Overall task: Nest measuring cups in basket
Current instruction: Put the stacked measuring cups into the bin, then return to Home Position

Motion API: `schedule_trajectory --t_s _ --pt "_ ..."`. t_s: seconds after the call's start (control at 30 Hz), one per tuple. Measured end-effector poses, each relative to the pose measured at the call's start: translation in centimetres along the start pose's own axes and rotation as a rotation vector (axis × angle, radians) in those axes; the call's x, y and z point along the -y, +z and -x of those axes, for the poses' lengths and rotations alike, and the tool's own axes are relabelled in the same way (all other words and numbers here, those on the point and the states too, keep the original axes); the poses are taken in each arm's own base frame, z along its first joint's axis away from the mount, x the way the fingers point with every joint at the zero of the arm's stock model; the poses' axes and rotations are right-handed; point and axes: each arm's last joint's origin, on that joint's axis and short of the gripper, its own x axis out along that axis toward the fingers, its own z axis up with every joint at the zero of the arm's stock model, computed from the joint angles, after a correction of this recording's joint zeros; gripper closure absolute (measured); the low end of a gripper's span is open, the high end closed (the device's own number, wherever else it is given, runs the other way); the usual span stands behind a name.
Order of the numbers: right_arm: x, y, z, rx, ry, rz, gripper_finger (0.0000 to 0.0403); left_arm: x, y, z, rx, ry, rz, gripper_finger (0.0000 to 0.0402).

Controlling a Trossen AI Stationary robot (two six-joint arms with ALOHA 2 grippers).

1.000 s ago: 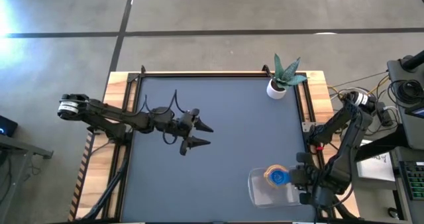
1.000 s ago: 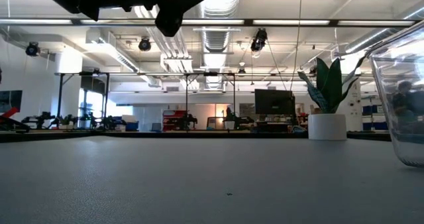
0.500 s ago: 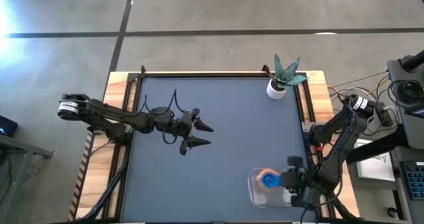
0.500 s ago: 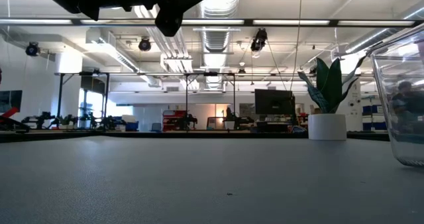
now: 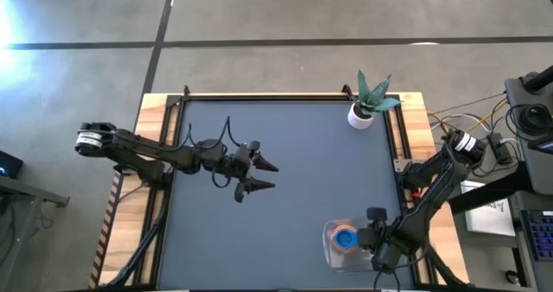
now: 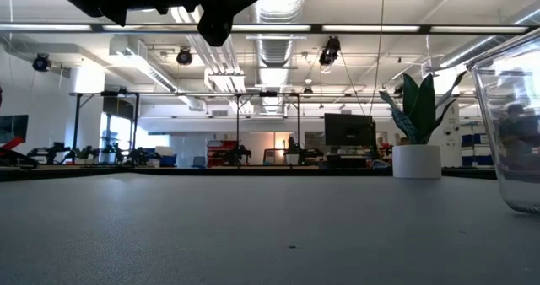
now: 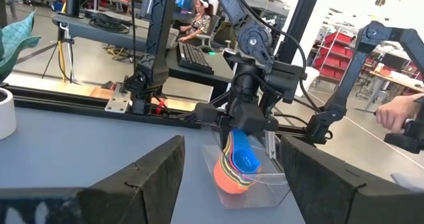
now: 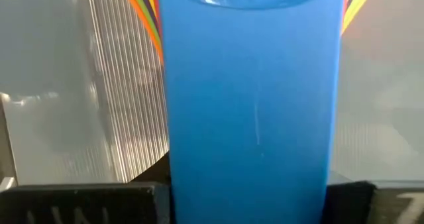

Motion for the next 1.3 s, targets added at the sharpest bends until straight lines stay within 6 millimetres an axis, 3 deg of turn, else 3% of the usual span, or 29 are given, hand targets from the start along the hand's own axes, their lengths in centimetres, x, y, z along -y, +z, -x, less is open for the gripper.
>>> schedule_trajectory --t_s 0.13,0.4,0.67,0.9,1.13,1.3 --pt "0.1 0.2 -0.1 -0.004 0.002 -0.006 0.0287 0.0 0.0 0.0 0.002 -0.001 0.001 0.017" --pt "0.4 0.2 1.2 0.034 0.045 -0.038 0.0176 0.0 0.0 0.0 0.003 -0.001 0.001 0.017" --pt "0.9 -0.1 3.6 0.036 0.161 -0.097 0.0145 0.0 0.0 0.0 0.002 -0.001 0.025 0.017" --pt "1.9 -0.2 7.2 0.161 0.288 -0.12 0.0161 0.8 1.8 1.6 0.031 -0.012 0.046 0.017" --pt "4.2 -0.2 11.5 0.566 0.25 0.027 0.0206 2.2 5.1 5.4 0.132 0.013 -0.024 0.017" --pt "6.0 -0.2 14.9 0.864 0.168 0.184 0.027 3.5 7.2 9.1 0.196 -0.016 -0.137 0.0171"
